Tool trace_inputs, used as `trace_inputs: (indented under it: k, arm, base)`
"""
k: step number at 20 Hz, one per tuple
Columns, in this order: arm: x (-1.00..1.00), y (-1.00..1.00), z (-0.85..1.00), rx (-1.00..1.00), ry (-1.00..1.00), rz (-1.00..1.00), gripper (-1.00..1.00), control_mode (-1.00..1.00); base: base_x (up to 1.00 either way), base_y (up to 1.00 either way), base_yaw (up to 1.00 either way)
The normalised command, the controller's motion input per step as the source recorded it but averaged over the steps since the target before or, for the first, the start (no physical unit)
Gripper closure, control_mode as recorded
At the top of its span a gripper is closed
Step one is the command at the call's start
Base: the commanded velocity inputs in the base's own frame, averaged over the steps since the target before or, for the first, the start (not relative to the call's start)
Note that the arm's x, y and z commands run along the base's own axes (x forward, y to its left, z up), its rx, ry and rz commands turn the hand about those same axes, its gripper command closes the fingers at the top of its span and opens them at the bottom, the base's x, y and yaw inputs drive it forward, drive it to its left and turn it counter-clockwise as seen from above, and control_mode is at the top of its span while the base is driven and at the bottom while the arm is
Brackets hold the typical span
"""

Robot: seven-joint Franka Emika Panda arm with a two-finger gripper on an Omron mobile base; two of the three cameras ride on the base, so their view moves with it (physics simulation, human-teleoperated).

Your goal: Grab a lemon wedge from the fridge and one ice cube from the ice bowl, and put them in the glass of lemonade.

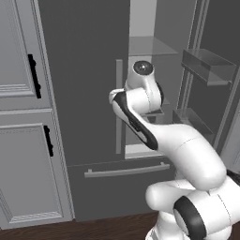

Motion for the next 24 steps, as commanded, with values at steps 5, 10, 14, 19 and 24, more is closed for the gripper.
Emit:
trace_inputs:
  k: [5,10,14,19,24]
  arm:
    - [0.76,-0.01,-0.14,0.00,-0.04,0.00,-1.00,-1.00]
    - [0.86,0.00,-0.13,0.00,0.01,0.00,-1.00,-1.00]
    - [0.80,0.00,-0.21,0.00,0.05,0.00,-1.00,-1.00]
    - [0.70,0.00,-0.21,0.00,0.02,0.00,-1.00,-1.00]
    - [0.49,0.09,-0.21,0.00,0.00,0.00,-1.00,-1.00]
  base:
    - [0.00,0.00,0.00]
    - [0.00,0.00,0.00]
    - [0.00,0.00,0.00]
    - [0.00,0.00,0.00]
    - [0.00,0.00,0.00]
